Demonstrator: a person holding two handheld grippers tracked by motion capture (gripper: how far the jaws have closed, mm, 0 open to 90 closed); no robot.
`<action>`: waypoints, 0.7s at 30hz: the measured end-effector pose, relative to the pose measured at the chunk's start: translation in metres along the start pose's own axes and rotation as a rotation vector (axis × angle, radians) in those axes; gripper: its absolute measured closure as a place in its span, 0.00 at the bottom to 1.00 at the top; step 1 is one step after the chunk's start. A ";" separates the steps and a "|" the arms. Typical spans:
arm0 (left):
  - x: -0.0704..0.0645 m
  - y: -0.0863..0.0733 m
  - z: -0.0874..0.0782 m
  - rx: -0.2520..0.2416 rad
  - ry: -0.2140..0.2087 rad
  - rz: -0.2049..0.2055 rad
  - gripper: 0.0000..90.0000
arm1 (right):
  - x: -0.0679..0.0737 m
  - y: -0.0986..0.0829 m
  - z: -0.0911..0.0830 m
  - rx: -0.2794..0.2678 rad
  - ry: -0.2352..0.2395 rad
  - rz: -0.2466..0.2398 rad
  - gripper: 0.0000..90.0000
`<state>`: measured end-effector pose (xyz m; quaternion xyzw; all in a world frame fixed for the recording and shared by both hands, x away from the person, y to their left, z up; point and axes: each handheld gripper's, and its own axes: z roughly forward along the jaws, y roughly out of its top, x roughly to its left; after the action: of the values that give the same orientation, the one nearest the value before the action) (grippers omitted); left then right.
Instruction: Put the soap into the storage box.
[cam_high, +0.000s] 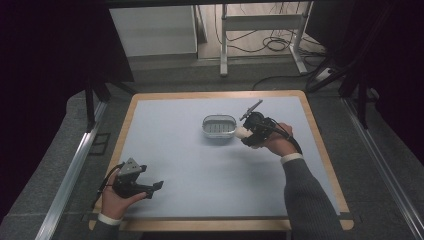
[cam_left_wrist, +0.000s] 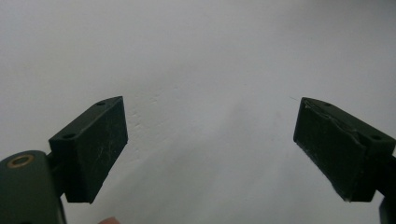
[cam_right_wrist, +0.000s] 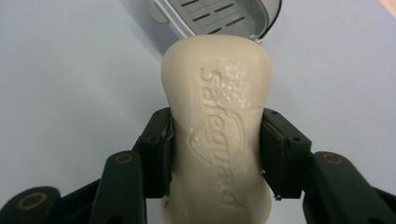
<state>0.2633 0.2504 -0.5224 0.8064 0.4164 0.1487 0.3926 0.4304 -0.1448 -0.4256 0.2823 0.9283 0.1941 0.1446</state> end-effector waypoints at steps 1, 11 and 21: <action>0.000 0.000 0.000 0.000 0.000 0.000 0.12 | -0.001 0.000 0.000 0.000 0.000 0.002 0.55; -0.002 0.000 0.003 0.006 -0.005 0.007 0.12 | -0.007 0.010 0.007 0.009 0.002 -0.002 0.55; -0.001 0.000 0.002 0.005 -0.005 0.006 0.12 | -0.010 0.017 0.010 0.010 0.003 -0.006 0.55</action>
<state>0.2638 0.2480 -0.5238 0.8090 0.4136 0.1468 0.3911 0.4500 -0.1354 -0.4251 0.2801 0.9303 0.1896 0.1422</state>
